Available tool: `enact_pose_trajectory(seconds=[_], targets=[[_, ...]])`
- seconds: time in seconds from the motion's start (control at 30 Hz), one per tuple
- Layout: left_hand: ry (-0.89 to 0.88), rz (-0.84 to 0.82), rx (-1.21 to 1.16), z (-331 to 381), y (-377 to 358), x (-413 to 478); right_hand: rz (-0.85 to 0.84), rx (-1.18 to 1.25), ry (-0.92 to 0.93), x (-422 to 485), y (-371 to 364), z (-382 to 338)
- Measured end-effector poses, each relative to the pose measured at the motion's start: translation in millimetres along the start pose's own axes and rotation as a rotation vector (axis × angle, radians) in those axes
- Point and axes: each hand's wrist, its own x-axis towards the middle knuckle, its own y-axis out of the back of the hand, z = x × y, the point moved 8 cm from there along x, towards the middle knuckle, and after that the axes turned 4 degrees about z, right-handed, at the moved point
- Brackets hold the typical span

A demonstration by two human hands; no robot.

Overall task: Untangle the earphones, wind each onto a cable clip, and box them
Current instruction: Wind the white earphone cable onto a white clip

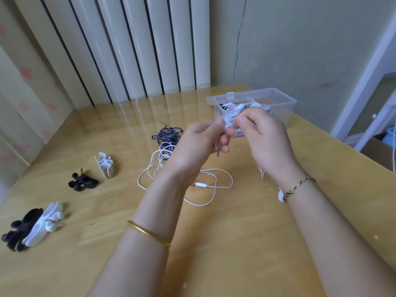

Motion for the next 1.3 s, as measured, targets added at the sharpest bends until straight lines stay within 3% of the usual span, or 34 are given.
enact_pose_trajectory(seconds=[0.1, 0.17, 0.3, 0.4, 0.5, 0.6, 0.7, 0.8, 0.9, 1.03, 1.2, 1.3], targets=[[0.139, 0.039, -0.411, -2, 4, 0, -0.163, -0.024, -0.029, -2, -16, 5], [0.189, 0.111, -0.532, -5, 11, 1, -0.31, -0.028, -0.033, -6, -28, 2], [0.125, 0.231, -0.413, -9, 17, -1, -0.492, -0.023, -0.044, -16, -38, -3], [-0.064, 0.378, -0.188, -1, 30, -3, -0.578, 0.026, -0.052, -22, -37, -9], [-0.204, 0.383, 0.184, 6, 33, -2, -0.487, 0.066, -0.03, -16, -29, -15], [-0.221, 0.218, 0.541, 4, 16, 0, -0.273, -0.018, -0.017, -5, -15, -6], [-0.194, 0.11, 0.645, 1, 6, 0, -0.135, -0.059, -0.04, 0, -3, 3], [-0.205, 0.113, 0.711, 4, 3, -1, -0.07, -0.1, -0.061, -1, 2, 6], [-0.146, 0.196, 0.513, 7, 15, 0, -0.071, -0.011, -0.099, 2, 0, 12], [-0.087, 0.396, 0.159, 8, 40, 1, -0.25, -0.03, -0.202, -1, -12, 29], [-0.147, 0.618, -0.053, 12, 66, -5, -0.366, 0.036, -0.279, -7, -18, 39], [-0.18, 0.716, -0.143, 13, 77, -8, -0.462, 0.197, -0.435, -14, -21, 50]])
